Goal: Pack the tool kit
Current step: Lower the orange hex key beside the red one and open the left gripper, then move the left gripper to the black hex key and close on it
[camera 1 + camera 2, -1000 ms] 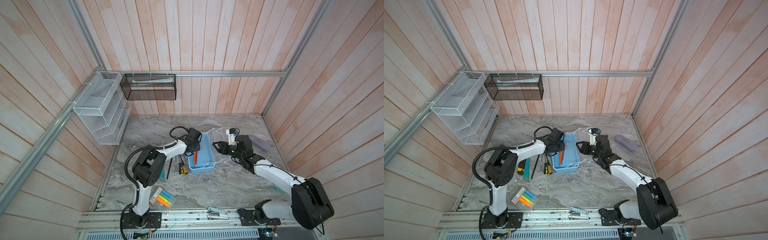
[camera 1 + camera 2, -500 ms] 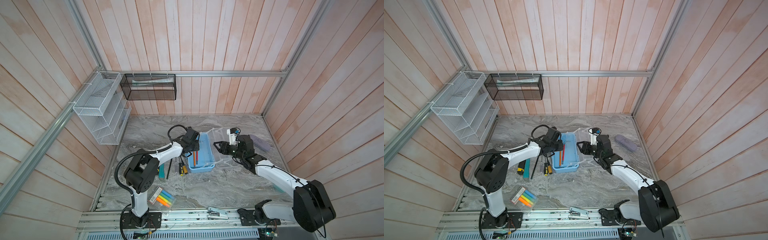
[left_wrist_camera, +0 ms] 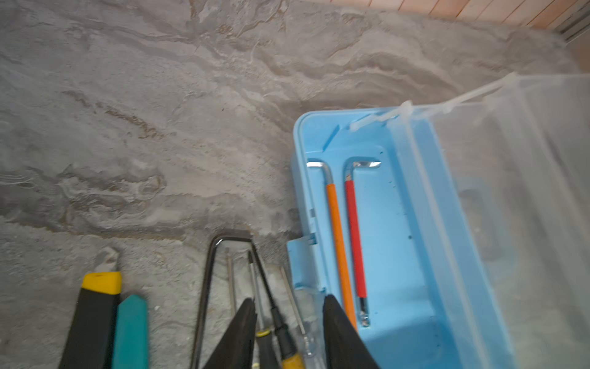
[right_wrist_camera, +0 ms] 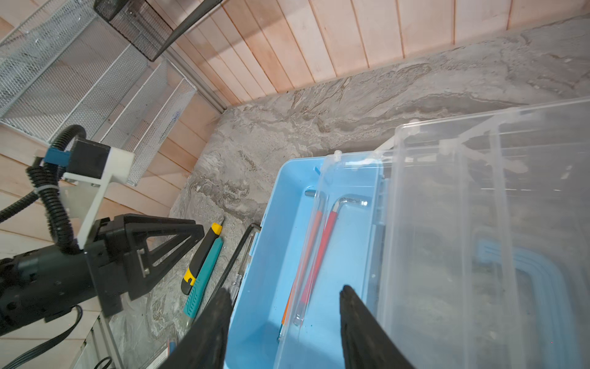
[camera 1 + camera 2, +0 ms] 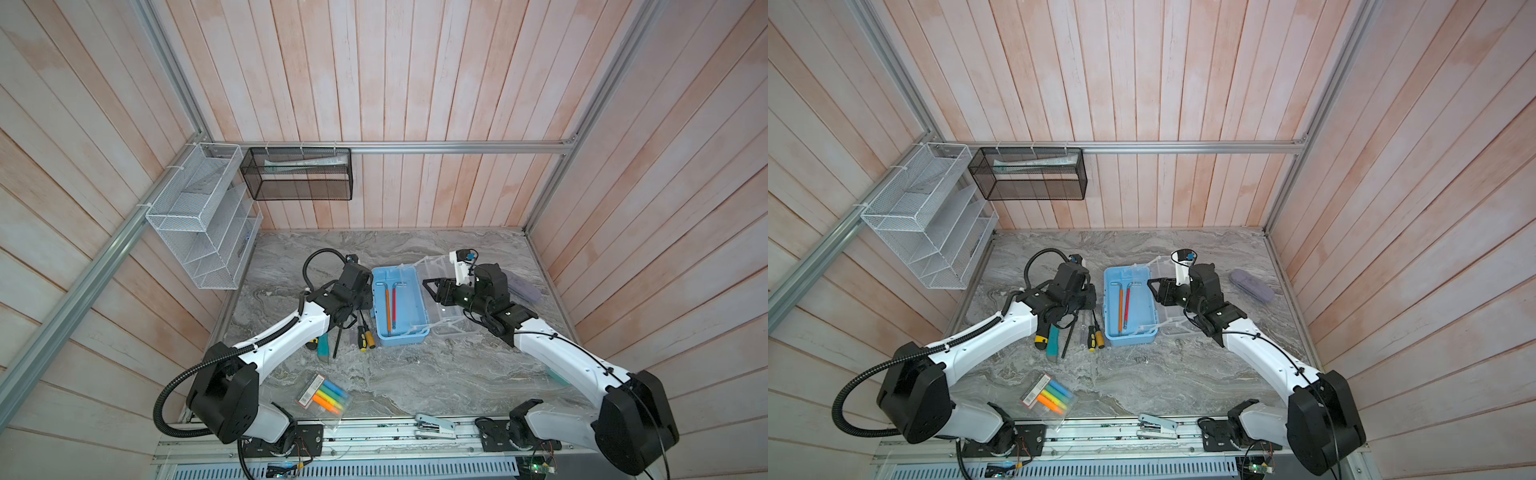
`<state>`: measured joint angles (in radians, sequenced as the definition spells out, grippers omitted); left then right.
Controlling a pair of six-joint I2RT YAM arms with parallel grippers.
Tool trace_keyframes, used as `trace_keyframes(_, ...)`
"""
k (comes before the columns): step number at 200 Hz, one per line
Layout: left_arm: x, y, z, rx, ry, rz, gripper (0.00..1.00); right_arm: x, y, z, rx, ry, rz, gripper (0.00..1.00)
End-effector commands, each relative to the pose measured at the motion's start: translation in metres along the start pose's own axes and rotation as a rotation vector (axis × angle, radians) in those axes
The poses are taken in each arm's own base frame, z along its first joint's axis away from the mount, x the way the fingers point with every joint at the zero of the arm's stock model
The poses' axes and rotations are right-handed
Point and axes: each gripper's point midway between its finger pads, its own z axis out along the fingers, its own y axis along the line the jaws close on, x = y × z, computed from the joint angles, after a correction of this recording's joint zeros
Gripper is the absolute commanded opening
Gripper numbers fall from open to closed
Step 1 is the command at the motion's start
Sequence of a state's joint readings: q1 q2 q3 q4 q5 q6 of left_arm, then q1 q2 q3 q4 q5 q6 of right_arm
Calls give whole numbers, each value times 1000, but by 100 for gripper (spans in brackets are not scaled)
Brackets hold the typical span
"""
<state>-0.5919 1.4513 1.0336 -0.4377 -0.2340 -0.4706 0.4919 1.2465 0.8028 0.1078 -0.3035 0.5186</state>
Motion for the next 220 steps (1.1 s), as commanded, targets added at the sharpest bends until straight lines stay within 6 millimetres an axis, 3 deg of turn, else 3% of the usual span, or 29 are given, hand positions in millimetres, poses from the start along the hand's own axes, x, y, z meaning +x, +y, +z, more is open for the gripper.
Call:
trace_keyframes(1,18,26,-5,-69,29,38,41,5,-2,6,24,22,-13,54)
trace_keyframes(50,37,46,11,-65,71,21,41,15,-2,19,22,50,8,53)
trace_keyframes(100,51,52,30,-40,99,8,42,30,-9,31,35,88,30,51)
trace_keyframes(135,56,57,43,-43,129,10,33,36,-13,35,32,94,41,51)
trace_keyframes(220,82,67,70,-95,220,10,31,41,-18,38,46,109,40,51)
